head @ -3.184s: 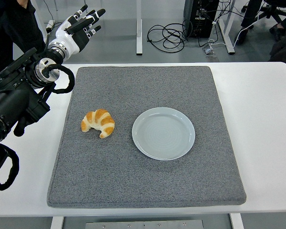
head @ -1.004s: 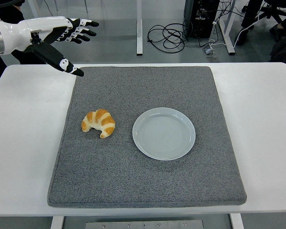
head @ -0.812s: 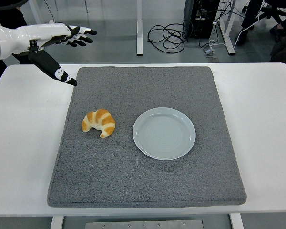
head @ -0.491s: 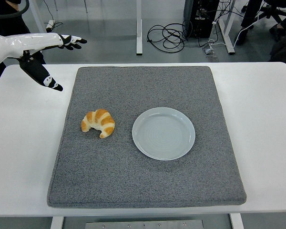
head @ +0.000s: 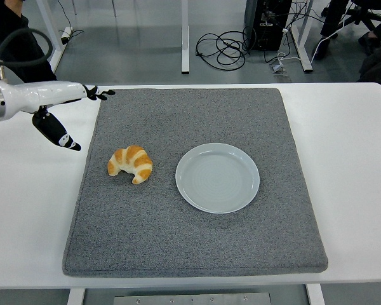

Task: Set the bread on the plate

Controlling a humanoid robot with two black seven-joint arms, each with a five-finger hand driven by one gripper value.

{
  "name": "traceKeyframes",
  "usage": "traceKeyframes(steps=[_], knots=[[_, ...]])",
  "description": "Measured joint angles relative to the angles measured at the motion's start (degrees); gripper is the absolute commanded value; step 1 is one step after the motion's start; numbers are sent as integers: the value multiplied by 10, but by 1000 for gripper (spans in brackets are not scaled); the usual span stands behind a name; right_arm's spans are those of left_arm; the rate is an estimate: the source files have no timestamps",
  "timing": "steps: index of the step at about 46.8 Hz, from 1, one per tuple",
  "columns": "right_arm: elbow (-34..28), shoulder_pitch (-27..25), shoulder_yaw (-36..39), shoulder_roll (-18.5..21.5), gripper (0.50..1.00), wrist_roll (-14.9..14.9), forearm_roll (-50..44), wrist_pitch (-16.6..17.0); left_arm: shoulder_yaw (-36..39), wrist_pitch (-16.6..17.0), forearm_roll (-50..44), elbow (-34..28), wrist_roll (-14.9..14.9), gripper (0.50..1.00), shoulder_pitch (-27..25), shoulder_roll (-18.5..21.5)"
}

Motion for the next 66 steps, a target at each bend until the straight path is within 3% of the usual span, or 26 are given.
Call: traceKeyframes(steps=[17, 30, 66], knots=[[0, 0, 0, 0, 1000, 0, 0, 0, 2, 129, 66, 10, -13, 974, 102, -83], [0, 0, 0, 0, 1000, 0, 0, 0, 0, 195, 152, 57, -14, 974, 171, -126], [0, 0, 0, 0, 1000, 0, 0, 0, 6, 273, 185, 142, -15, 974, 199, -194]])
